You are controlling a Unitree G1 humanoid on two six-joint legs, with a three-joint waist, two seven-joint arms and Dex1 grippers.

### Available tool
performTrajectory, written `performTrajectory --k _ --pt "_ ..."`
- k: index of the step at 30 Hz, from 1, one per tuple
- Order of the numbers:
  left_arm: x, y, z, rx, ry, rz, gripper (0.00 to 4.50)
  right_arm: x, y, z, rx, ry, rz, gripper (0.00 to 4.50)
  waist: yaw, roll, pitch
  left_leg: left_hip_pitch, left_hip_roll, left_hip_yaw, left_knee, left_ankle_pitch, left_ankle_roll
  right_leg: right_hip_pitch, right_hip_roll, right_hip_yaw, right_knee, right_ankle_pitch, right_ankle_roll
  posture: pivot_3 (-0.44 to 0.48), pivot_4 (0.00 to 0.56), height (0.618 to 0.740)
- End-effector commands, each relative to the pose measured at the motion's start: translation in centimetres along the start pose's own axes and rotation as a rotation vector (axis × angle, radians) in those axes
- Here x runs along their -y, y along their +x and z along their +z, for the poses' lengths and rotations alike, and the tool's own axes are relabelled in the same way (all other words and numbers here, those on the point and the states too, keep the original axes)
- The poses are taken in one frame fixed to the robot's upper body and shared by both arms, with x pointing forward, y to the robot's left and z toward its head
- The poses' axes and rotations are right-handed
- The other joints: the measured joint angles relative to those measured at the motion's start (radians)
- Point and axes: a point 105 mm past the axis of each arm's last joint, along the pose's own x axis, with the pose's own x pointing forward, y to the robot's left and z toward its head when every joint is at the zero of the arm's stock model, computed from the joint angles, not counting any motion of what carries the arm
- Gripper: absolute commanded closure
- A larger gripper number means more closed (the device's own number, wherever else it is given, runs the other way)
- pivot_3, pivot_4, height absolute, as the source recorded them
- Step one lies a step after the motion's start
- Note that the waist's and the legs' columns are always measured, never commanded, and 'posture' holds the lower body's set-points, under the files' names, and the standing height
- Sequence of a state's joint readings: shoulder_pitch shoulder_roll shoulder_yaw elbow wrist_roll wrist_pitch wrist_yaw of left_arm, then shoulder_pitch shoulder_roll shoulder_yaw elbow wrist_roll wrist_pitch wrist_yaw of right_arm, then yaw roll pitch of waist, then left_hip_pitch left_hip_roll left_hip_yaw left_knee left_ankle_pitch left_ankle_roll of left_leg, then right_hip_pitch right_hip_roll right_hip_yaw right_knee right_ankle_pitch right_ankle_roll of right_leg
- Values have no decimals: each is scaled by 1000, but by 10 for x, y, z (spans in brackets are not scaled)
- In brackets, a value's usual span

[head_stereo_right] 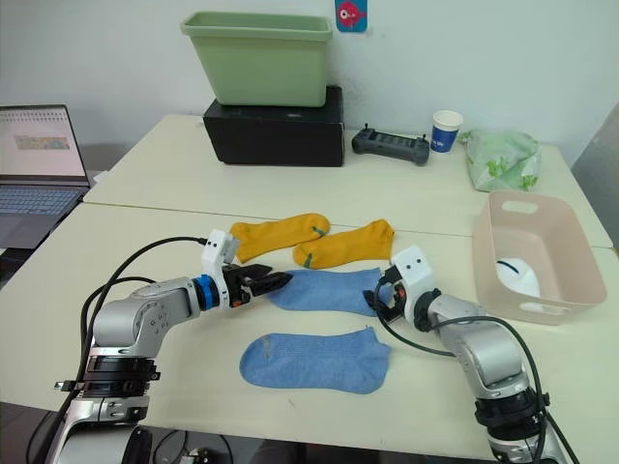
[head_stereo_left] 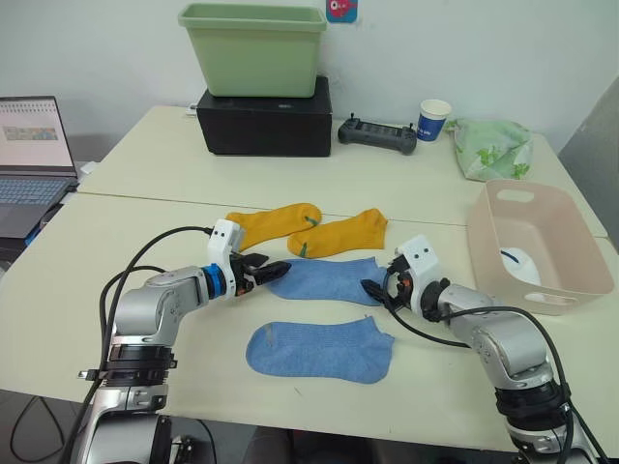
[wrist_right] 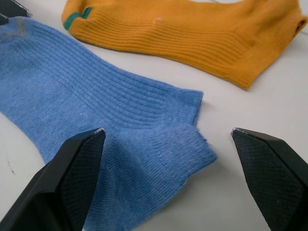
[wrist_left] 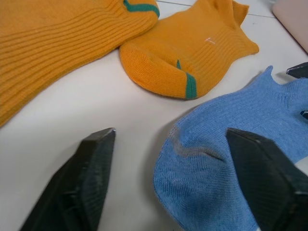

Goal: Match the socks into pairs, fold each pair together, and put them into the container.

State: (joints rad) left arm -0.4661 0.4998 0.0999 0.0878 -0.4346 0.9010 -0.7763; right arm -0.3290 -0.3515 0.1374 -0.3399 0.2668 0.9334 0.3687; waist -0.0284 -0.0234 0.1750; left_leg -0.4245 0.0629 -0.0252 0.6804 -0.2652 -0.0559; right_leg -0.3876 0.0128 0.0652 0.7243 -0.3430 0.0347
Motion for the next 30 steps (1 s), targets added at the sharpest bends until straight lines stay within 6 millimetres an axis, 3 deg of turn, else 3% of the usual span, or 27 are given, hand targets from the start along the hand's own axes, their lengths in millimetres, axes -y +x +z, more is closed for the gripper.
performTrajectory --k 1,9,11,17,21,25,30 --pt "13 5 -9 -48 -8 -66 2079 2 -3 6 24 -5 -8 1263 0 0 0 0 0 0 0 0 0 0 0 0 0 0 0 0 150 696" --pt "17 5 -14 -54 -2 -71 4436 0 -4 5 29 -13 -9 3957 0 0 0 0 0 0 0 0 0 0 0 0 0 0 0 0 150 696" --pt "17 3 -10 -33 1 -68 4500 -2 -6 8 46 -25 1 4403 0 0 0 0 0 0 0 0 0 0 0 0 0 0 0 0 150 696" --pt "30 -18 21 82 0 -125 4500 -14 -26 36 165 -19 74 4403 0 0 0 -1 1 -1 0 0 0 0 0 0 0 0 0 0 150 696" --pt "42 -39 31 93 0 -165 4500 -25 -42 41 179 5 149 4403 -1 0 0 0 1 -1 0 0 0 0 0 0 0 0 0 0 150 696" --pt "64 -79 22 21 -33 -234 4500 -55 -72 34 138 38 332 4403 -4 0 0 0 1 -1 -2 0 0 1 0 0 -3 0 0 0 150 696" --pt "77 -104 -2 -61 -62 -227 4500 -74 -93 17 74 61 412 4403 -3 0 0 2 1 -2 -2 -1 2 2 0 -1 -3 0 0 0 150 696"
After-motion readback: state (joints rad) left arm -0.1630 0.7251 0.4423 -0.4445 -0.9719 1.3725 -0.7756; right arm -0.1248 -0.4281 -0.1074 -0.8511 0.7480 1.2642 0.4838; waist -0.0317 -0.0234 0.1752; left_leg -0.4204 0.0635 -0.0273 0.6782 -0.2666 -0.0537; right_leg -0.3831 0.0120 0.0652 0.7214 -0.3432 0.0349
